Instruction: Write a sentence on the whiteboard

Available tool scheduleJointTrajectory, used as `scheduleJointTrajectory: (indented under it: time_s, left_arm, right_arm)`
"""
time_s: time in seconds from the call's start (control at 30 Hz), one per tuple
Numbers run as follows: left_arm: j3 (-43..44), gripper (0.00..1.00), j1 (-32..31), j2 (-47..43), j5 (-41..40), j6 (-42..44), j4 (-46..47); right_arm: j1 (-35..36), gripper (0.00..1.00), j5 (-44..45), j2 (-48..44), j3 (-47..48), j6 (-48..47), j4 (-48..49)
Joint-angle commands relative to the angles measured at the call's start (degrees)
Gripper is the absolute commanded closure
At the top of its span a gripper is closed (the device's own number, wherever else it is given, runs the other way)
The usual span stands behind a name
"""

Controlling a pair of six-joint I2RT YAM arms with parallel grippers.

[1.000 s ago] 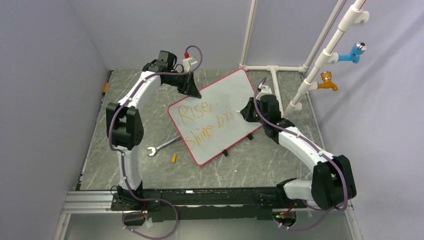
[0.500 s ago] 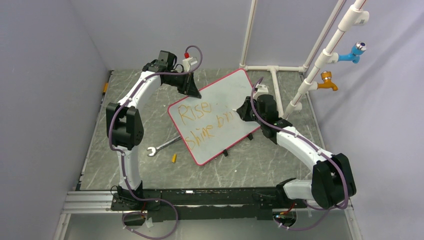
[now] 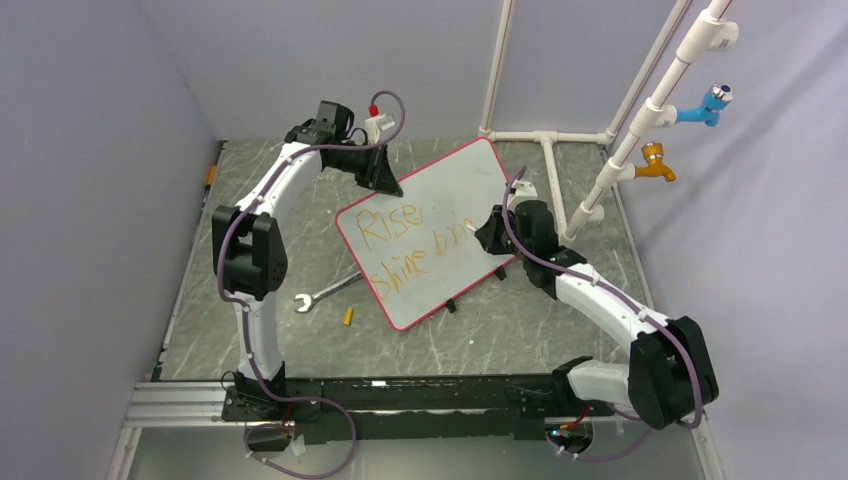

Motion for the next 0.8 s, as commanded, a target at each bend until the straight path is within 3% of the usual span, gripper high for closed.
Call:
scheduleJointTrajectory:
  time_s: [0.0, 0.77]
  left_arm:
    - [-0.1, 1.00, -2.0, -2.8, -2.1, 5.4, -0.3]
    - [-0.5, 1.00, -2.3, -3.2, -2.3, 5.7, -0.5]
  right_arm:
    - [0.2, 1.00, 2.2, -2.0, -1.0, -0.9, -2.2]
    - [0.2, 1.00, 6.0, 2.2, 8.3, -2.0, -5.0]
